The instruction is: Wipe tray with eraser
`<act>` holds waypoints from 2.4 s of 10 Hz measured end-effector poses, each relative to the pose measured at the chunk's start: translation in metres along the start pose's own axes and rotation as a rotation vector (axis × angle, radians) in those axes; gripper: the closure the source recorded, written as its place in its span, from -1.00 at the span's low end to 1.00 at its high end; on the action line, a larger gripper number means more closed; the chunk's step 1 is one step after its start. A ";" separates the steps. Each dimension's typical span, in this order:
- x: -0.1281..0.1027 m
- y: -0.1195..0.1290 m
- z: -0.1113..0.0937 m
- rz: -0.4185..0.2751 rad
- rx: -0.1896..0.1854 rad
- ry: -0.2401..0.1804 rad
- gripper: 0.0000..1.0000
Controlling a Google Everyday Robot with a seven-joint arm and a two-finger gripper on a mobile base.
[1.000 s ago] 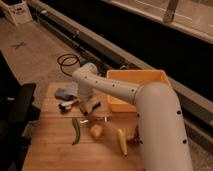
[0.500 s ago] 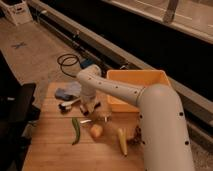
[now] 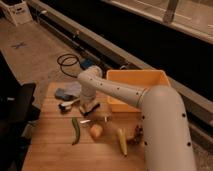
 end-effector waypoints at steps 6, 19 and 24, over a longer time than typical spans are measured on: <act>-0.010 -0.009 -0.024 -0.031 0.049 0.029 1.00; 0.089 -0.052 -0.325 0.079 0.281 0.318 1.00; 0.185 0.017 -0.308 0.240 0.298 0.259 1.00</act>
